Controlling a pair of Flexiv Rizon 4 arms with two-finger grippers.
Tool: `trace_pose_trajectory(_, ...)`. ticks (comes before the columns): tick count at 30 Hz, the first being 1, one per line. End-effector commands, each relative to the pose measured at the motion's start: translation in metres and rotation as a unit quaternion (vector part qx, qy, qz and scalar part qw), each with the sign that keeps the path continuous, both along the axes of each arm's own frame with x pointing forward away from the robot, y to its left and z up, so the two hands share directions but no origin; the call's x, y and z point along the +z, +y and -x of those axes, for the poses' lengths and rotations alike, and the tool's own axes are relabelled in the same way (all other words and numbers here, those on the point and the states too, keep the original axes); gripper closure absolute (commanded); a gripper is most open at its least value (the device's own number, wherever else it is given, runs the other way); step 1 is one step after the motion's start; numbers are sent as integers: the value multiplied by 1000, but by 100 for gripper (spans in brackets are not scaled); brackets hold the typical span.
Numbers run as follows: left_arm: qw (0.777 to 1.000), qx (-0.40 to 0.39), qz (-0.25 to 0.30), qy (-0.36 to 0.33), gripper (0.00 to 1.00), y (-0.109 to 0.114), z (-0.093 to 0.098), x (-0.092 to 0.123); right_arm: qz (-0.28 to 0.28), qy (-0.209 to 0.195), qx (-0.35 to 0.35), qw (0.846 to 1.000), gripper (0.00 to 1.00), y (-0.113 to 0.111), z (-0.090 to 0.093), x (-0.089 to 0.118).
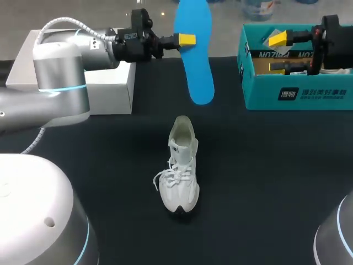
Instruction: Take the shoe out of the shoebox, open the shoe tongue, remove and reinsert the insole, then place the shoe into the shoebox
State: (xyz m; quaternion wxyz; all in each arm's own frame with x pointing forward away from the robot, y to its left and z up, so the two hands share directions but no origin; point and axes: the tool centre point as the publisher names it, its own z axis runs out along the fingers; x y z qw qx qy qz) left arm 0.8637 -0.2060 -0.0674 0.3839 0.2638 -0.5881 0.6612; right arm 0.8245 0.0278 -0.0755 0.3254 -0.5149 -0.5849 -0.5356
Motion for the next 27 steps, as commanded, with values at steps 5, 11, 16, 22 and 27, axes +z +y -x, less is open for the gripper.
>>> trace_pose_trajectory(5, 925, -25, -59, 376, 100, -6, 0, -5, 1, 1, -1, 1000, 0, 1, 1, 0)
trace_pose_trajectory(11, 932, -39, -64, 356, 100, -12, -3, -19, 98, 44, 15, 994, 0, 5, -4, 18)
trace_pose_trajectory(16, 930, -42, -66, 358, 100, -17, -6, -25, 194, 79, 11, 978, 0, 25, -13, 30)
trace_pose_trajectory(22, 933, -49, -68, 350, 100, -21, -8, -27, 269, 89, 2, 959, 0, 42, -13, 41)
trace_pose_trajectory(27, 941, -60, -59, 327, 100, -21, -8, -27, 268, 85, -3, 960, 0, 43, -12, 48)
